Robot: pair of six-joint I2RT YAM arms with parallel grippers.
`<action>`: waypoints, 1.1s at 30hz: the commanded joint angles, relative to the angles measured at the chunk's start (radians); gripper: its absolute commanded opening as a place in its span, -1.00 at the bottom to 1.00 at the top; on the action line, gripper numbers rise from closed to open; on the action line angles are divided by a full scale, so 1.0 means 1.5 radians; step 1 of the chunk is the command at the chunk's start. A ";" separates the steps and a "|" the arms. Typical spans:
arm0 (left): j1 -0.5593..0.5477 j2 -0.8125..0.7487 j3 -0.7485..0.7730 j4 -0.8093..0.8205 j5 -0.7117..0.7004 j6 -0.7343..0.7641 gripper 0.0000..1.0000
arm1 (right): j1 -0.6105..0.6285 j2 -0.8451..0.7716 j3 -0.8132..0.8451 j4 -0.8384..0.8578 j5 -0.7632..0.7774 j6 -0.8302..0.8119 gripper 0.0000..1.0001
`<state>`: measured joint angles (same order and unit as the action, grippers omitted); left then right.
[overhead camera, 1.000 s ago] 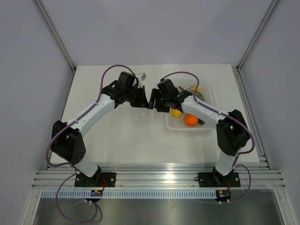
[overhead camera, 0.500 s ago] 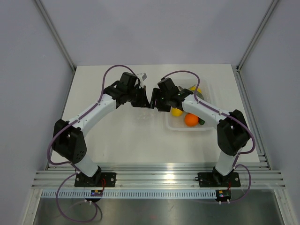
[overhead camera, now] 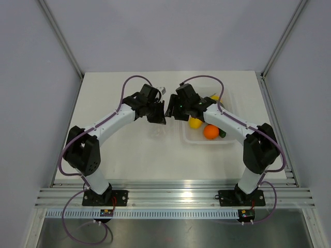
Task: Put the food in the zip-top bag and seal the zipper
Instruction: Open the zipper of the food storage bag at the center of the board.
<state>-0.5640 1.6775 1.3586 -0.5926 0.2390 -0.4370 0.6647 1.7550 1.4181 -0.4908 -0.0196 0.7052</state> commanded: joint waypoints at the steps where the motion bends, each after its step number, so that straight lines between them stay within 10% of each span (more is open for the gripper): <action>1: -0.020 0.013 0.004 0.004 0.012 0.002 -1.00 | 0.007 -0.068 0.038 0.093 -0.016 0.020 0.27; 13: -0.020 -0.001 0.024 -0.014 0.002 -0.001 -1.00 | -0.003 -0.114 0.028 -0.029 0.202 -0.049 0.47; 33: -0.026 -0.004 0.057 -0.022 -0.002 -0.003 -1.00 | -0.089 -0.048 -0.114 -0.010 0.231 0.026 0.82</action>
<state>-0.5976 1.6909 1.4025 -0.6415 0.2382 -0.4419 0.5301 1.6646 1.2564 -0.5232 0.2489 0.7052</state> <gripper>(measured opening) 0.005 0.886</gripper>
